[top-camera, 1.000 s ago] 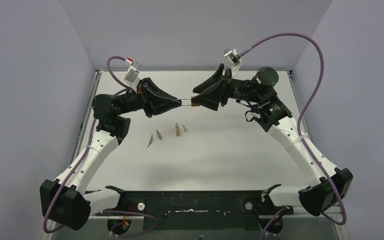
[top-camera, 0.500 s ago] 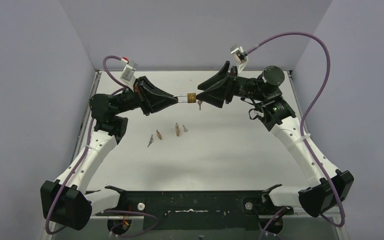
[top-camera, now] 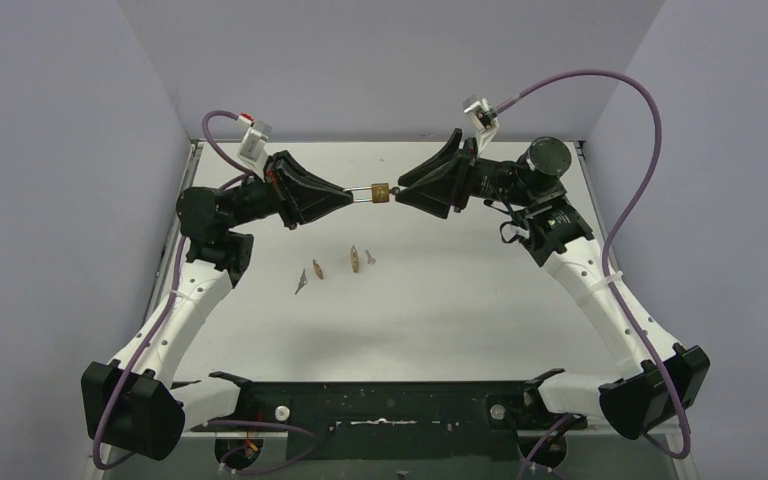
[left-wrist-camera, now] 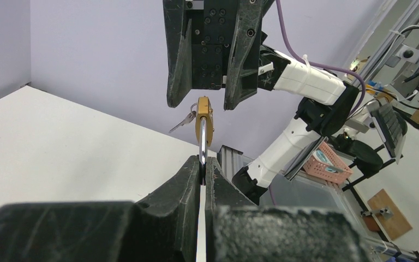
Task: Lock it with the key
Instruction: Lock the lock, then place the key at the center of the board, then place the lock at the center of the board, then reset both arms
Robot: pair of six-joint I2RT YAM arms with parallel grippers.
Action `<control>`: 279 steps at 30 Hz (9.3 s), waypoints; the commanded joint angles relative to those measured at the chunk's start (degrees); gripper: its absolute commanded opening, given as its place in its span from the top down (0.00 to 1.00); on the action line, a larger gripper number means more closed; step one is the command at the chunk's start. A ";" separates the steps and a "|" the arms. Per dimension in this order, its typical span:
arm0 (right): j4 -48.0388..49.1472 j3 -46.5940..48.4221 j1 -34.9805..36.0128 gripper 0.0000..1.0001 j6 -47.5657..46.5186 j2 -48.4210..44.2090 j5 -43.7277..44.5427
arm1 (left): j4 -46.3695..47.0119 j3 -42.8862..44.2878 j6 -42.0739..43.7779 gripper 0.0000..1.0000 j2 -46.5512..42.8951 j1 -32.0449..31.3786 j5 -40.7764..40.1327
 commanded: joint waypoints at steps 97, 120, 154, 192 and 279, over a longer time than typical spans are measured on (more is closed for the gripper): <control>0.41 -4.44 -6.32 1.00 -1.34 -4.26 -0.43 | -15.83 1.17 11.87 1.00 -4.73 4.93 -2.32; -21.37 -9.51 -6.60 1.00 -11.87 -9.74 27.56 | -69.97 9.46 44.24 1.00 -1.60 -15.49 -56.97; -7.74 11.70 14.47 1.00 -9.23 37.71 37.54 | -81.65 21.90 30.59 1.00 27.37 -5.28 -71.76; -0.18 20.25 10.25 1.00 -0.50 58.79 34.98 | -72.08 26.34 27.99 1.00 42.16 -4.00 -65.97; -32.50 -10.32 -11.29 0.00 -11.88 -8.49 76.67 | -64.22 4.00 45.62 0.20 -7.91 11.64 -49.26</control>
